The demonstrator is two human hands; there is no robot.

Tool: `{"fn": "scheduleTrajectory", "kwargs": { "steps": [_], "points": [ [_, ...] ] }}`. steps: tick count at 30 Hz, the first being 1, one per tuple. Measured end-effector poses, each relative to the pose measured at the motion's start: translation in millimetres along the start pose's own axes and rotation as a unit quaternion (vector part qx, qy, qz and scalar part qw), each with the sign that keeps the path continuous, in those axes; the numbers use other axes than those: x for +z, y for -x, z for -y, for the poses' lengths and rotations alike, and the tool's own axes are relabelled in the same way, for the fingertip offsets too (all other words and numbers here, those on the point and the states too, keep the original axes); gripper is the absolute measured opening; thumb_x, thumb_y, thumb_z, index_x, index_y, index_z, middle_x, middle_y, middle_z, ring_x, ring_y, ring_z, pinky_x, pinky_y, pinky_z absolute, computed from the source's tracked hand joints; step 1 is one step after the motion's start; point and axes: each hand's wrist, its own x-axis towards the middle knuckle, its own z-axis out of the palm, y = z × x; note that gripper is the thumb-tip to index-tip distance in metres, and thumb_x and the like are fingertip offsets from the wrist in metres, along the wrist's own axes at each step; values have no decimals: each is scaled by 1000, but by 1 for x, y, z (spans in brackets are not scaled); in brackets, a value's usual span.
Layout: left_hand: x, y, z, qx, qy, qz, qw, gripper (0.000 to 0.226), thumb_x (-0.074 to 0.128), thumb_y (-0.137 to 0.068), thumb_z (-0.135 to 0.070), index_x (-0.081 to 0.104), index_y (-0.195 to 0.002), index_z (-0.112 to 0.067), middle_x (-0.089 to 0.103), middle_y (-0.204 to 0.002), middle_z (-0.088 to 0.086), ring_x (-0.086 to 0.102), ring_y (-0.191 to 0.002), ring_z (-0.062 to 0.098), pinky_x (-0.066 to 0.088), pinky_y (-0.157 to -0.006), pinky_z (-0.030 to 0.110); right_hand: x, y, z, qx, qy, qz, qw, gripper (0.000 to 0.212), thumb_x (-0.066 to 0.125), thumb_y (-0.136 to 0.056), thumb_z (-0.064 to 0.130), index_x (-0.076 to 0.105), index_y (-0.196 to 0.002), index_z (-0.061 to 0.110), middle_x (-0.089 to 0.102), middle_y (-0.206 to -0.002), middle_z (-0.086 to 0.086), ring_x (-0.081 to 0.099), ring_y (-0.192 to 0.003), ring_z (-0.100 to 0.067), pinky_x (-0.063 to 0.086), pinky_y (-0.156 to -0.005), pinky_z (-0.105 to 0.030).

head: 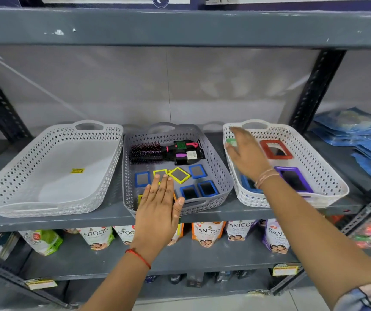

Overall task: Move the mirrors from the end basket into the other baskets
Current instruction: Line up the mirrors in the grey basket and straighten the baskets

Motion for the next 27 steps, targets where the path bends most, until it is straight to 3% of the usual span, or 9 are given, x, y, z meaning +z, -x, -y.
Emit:
{"fn": "scheduleTrajectory", "kwargs": {
  "steps": [8, 18, 23, 27],
  "points": [
    [-9, 3, 16, -40, 1, -25, 999, 91, -18, -78, -62, 17, -141, -7, 20, -151, 10, -7, -135, 16, 0, -112, 32, 42, 27, 43, -64, -34, 106, 992, 52, 40, -97, 28, 28, -143, 8, 31, -152, -12, 23, -143, -23, 14, -116, -27],
    [-10, 2, 28, -40, -5, -17, 999, 89, -17, -80, -60, 22, -140, -6, 25, -149, 12, -4, -135, 20, 4, -114, 36, 53, 34, 50, -47, 17, 191, 980, 55, 36, -98, 35, 24, -145, 10, 27, -154, -10, 17, -145, -21, 13, -118, -30],
    [-14, 1, 39, -31, -8, -13, 999, 86, -14, -83, -59, 24, -139, -6, 29, -148, 12, 2, -136, 20, 6, -114, 35, 58, 36, 59, -48, 12, 191, 980, 53, 37, -97, 34, 29, -143, 8, 35, -149, -10, 26, -140, -21, 21, -116, -31],
    [-17, 1, 43, -26, -5, -8, 1000, 88, -15, -81, -61, 23, -139, -7, 27, -148, 11, 1, -136, 20, 5, -113, 35, 56, 27, 59, -57, -5, 229, 972, 56, 40, -97, 34, 24, -146, 10, 26, -154, -8, 22, -143, -20, 18, -117, -30]
  ]
}}
